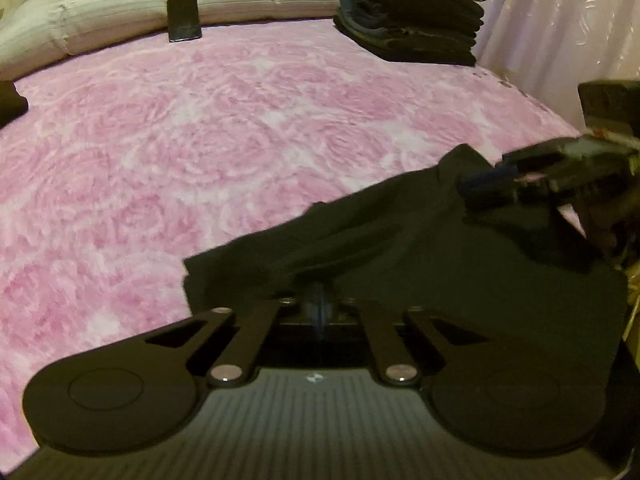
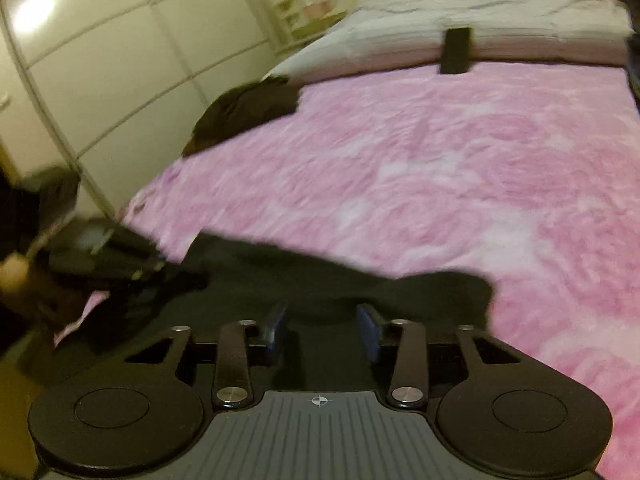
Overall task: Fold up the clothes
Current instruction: 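Press the folded shirt flat with the left gripper and withdraw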
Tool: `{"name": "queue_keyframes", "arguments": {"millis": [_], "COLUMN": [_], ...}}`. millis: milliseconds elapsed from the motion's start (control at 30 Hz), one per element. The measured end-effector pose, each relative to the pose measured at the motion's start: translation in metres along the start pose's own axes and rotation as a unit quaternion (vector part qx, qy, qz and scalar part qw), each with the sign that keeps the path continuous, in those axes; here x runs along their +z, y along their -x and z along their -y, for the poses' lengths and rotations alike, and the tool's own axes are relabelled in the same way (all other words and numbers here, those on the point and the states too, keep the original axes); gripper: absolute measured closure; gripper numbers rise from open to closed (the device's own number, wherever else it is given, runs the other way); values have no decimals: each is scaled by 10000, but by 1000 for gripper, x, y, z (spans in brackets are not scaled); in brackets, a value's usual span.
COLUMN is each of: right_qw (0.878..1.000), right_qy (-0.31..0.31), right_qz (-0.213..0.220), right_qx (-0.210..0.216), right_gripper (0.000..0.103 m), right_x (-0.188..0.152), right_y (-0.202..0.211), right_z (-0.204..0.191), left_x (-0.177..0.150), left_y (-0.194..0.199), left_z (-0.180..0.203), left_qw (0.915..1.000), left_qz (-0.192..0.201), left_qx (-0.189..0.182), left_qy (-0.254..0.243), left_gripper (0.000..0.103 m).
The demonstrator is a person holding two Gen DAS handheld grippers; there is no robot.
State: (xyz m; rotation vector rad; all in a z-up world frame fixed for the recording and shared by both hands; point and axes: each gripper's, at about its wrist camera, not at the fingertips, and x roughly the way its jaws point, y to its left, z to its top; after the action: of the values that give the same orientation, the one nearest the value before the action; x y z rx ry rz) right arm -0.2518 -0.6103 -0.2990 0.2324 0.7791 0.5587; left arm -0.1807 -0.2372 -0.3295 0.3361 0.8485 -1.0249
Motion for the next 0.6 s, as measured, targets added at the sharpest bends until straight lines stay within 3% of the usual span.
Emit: {"name": "queue_keyframes", "arguments": {"millis": [133,267,300,467,600], "right_qw": [9978,9937,9931,9989,9992], "right_qy": [129,513,601,417,315], "right_qz": [-28,110,153,156,-25], "right_qx": [-657,-991,-997,-124,-229], "right_gripper": [62,62,62,62,62], "right_x": [11,5,2,-54,-108], "right_y": [3,41,51,87,97], "right_z": [10,-27,-38,-94,-103], "left_x": [0,-3,-5,-24,-55], "left_y": [2,18,24,74,109], "left_z": [-2,7,10,30,57], "left_qw": [10000,9997,9995,9986,9980], "left_qz": [-1,58,101,417,470], "left_qx": [-12,217,281,202,184], "left_qy": [-40,-102,-141,-252,-367], "left_gripper": [100,100,100,96,96]}}
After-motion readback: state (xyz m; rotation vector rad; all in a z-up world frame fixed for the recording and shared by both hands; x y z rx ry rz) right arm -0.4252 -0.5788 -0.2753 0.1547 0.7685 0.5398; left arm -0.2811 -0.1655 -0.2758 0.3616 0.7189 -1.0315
